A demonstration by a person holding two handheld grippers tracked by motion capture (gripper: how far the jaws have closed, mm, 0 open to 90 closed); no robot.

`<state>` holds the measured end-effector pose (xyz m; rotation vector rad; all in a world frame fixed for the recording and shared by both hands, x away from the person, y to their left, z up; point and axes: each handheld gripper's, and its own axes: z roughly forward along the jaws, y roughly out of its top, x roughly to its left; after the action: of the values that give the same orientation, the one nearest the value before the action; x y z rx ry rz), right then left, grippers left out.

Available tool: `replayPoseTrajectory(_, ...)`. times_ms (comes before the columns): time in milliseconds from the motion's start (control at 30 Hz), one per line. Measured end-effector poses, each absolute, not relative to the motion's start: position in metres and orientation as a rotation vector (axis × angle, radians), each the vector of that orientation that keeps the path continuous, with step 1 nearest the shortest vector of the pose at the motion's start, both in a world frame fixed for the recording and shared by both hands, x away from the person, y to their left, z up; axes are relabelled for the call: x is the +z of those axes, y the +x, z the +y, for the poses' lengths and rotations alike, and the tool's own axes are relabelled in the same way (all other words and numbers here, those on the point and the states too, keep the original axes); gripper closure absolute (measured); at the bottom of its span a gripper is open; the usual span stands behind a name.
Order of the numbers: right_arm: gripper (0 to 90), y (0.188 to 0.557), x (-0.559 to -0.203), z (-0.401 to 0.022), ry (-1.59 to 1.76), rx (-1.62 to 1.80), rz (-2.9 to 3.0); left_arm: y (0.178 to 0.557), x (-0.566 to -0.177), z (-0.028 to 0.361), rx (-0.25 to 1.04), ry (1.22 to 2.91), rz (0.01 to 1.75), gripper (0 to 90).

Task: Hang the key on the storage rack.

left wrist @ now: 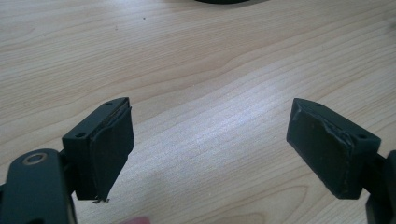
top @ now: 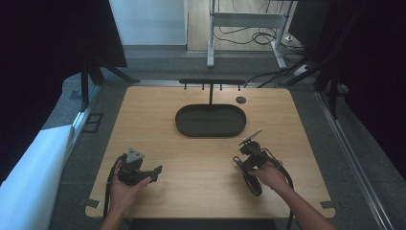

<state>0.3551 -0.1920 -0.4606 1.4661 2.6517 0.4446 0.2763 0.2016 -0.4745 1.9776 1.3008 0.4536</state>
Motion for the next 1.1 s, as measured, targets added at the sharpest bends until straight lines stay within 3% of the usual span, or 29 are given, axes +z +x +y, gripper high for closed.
replayPoseTrajectory(467,80.7,0.331,-0.389,-0.231,1.404,0.977,2.348,0.277,-0.476,0.199,0.449,1.981,1.3,15.4)
replayPoseTrajectory(1100,80.7,0.335,-0.348,-0.248,1.39,1.3,2.04,0.277,-0.475,0.199,0.452,1.981,1.297,15.4)
